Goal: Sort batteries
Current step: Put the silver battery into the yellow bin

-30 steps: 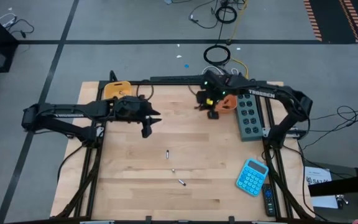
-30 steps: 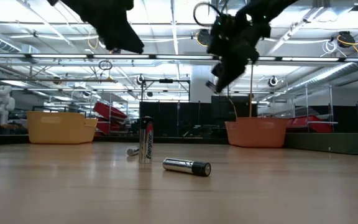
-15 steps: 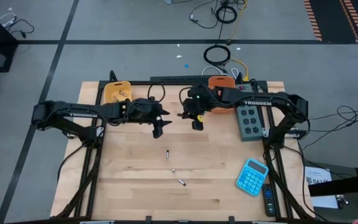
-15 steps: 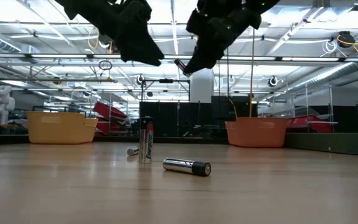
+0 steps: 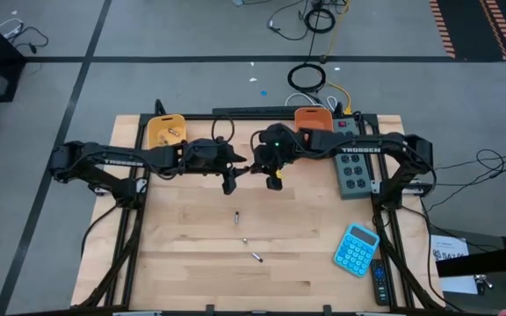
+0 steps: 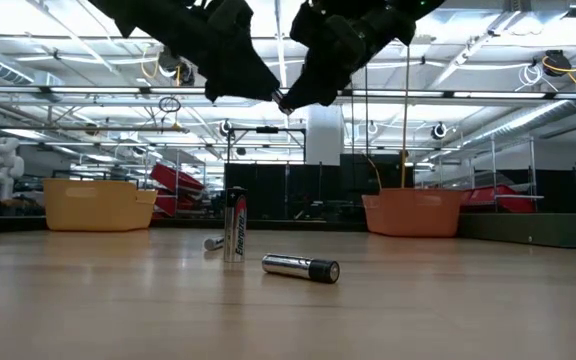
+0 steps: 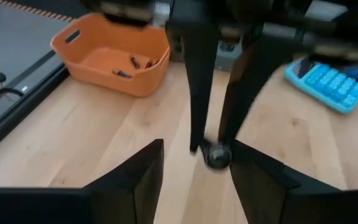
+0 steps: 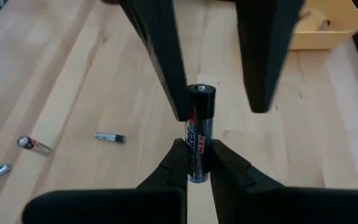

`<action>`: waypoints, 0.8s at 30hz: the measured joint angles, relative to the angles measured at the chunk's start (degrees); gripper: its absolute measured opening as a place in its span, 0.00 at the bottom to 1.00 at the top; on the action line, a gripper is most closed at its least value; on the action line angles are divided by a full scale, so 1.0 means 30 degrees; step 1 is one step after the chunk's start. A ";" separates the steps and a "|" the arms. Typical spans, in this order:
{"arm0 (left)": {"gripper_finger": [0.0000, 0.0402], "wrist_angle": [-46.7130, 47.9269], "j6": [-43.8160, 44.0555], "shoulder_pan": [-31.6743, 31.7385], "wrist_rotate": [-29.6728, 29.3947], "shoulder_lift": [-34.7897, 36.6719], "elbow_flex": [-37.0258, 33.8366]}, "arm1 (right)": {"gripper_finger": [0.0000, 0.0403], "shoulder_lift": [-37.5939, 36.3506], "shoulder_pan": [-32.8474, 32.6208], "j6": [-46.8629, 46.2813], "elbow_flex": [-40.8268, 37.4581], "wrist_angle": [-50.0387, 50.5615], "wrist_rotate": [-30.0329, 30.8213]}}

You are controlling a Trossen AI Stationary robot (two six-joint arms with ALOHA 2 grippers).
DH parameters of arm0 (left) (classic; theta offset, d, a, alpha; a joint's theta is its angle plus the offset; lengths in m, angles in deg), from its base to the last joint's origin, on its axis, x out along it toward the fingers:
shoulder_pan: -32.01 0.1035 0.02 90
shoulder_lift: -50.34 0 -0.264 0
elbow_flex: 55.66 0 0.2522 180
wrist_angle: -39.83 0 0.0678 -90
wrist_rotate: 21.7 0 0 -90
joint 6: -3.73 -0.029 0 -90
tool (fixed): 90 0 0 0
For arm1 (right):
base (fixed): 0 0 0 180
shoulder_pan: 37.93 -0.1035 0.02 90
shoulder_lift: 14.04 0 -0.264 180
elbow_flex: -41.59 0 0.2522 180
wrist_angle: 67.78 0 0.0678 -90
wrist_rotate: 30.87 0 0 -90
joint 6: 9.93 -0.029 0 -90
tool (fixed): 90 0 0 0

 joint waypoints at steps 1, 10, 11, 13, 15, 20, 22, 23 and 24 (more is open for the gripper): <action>0.45 -0.0148 -0.0002 -0.0009 0.0036 0.0020 0.0000 | 0.05 0.0003 -0.0007 -0.0049 0.0000 -0.0042 0.0028; 0.35 -0.0265 -0.0003 -0.0015 0.0113 0.0022 0.0000 | 0.05 0.0000 -0.0054 -0.0575 0.0000 -0.1155 -0.0074; 0.33 -0.0265 -0.0009 -0.0027 0.0166 0.0022 0.0000 | 0.05 0.0000 -0.0084 -0.0575 0.0000 -0.1190 -0.0070; 0.29 -0.0265 -0.0002 -0.0043 0.0232 0.0022 0.0000 | 0.05 0.0000 -0.0157 -0.0568 0.0000 -0.1199 -0.0012; 0.23 -0.0273 -0.0009 -0.0133 0.0270 0.0022 0.0000 | 0.05 0.0000 -0.0236 -0.0561 0.0000 -0.1222 0.0065; 0.14 -0.0146 -0.0003 -0.0262 0.0298 0.0035 0.0000 | 0.05 0.0000 -0.0353 -0.0591 -0.0022 -0.1435 0.0054; 0.14 -0.0009 0.0218 -0.0258 0.0279 0.0062 0.0007 | 0.05 0.0000 -0.0357 -0.1029 -0.0036 -0.1682 0.0044; 0.14 0.0126 0.0545 -0.0252 0.0282 0.0073 0.0028 | 0.05 0.0007 -0.0357 -0.1415 -0.0052 -0.1805 0.0087; 0.14 0.0267 0.0964 -0.0245 0.0297 0.0075 0.0044 | 0.06 0.0007 -0.0358 -0.1781 -0.0058 -0.1856 0.0079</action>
